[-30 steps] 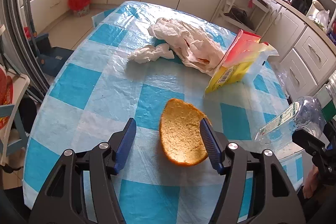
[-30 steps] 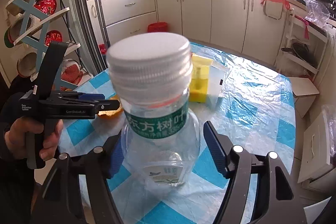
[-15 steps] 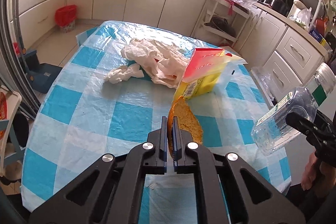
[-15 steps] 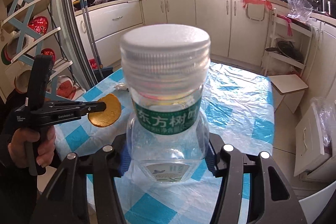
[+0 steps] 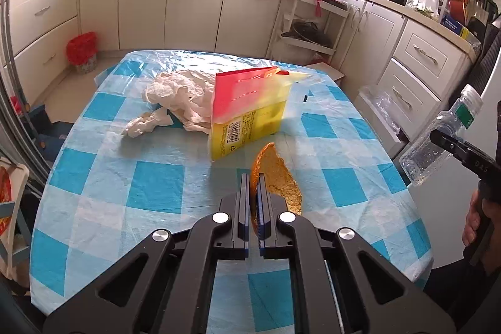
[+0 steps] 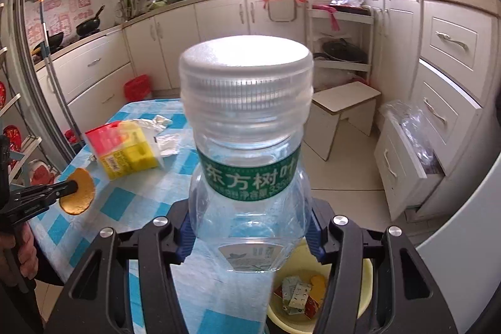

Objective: Collect trash
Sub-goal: 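Carry the bottle and peel to the yellow bin and open both tools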

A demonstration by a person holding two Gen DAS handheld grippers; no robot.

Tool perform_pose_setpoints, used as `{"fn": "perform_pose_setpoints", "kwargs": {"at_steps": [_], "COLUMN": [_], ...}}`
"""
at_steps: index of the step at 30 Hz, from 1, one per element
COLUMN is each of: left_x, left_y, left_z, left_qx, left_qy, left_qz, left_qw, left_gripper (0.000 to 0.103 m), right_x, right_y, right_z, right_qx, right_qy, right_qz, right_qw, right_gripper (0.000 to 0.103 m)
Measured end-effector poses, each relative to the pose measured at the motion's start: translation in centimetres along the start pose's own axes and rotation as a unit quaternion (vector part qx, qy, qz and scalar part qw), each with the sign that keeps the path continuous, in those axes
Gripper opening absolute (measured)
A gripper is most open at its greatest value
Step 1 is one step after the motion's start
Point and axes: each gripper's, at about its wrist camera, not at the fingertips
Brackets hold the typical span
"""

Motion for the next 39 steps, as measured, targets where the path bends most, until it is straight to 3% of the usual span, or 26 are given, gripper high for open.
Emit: {"fn": "perform_pose_setpoints", "kwargs": {"at_steps": [10,20,27,32,35,39], "left_x": [0.0,-0.2,0.2,0.6,0.6,1.0], "left_y": [-1.8,-3.5,-8.6,-14.0,-17.1,-21.7], "left_z": [-0.9,-1.6,-1.3,-1.0,-0.8,0.3], "left_qx": [0.018,0.042,0.074,0.099,0.111,0.124], "left_qy": [-0.003,0.003,0.02,0.029,0.031,0.041], "left_qz": [0.013,0.014,0.045,0.076,0.094,0.123], "left_qw": [0.9997,0.999,0.996,0.9918,0.9888,0.9839], "left_gripper": [0.004,0.004,0.004,0.004,0.004,0.004], "right_x": [2.6,4.6,2.3,2.1,1.6,0.4], "right_y": [-4.9,-9.3,-9.0,-10.4,-10.8,-9.7], "right_z": [1.5,3.0,-0.8,-1.2,-3.5,-7.0], "right_qx": [0.07,0.095,0.081,0.069,0.067,0.083], "right_qy": [0.049,0.088,0.001,-0.003,-0.048,-0.123], "right_qz": [0.061,0.155,0.174,0.203,0.217,0.195], "right_qw": [0.995,0.979,0.981,0.977,0.973,0.97], "right_gripper": [0.056,0.059,0.07,0.07,0.07,0.079]}}
Point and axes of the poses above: each gripper's, at about its wrist camera, not at the fingertips, and z roughly the way its jaws point, y to its left, x to its underside, and after that the axes turned 12 degrees about -x, right-handed
